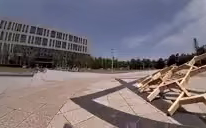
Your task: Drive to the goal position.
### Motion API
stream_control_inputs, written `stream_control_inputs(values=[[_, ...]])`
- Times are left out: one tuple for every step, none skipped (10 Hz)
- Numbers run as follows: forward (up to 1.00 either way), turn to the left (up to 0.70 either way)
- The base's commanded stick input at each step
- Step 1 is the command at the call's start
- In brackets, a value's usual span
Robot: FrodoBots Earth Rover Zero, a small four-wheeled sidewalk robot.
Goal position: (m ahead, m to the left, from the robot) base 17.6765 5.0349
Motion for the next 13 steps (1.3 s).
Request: stream_control_inputs(values=[[0.45, 0.0], [0.45, 0.0], [0.45, 0.0], [0.45, 0.0], [0.45, 0.0], [0.45, 0.06], [0.45, 0.26], [0.45, 0.27], [0.45, 0.27], [0.45, 0.27], [0.45, 0.27], [0.45, 0.27], [0.45, 0.18]])
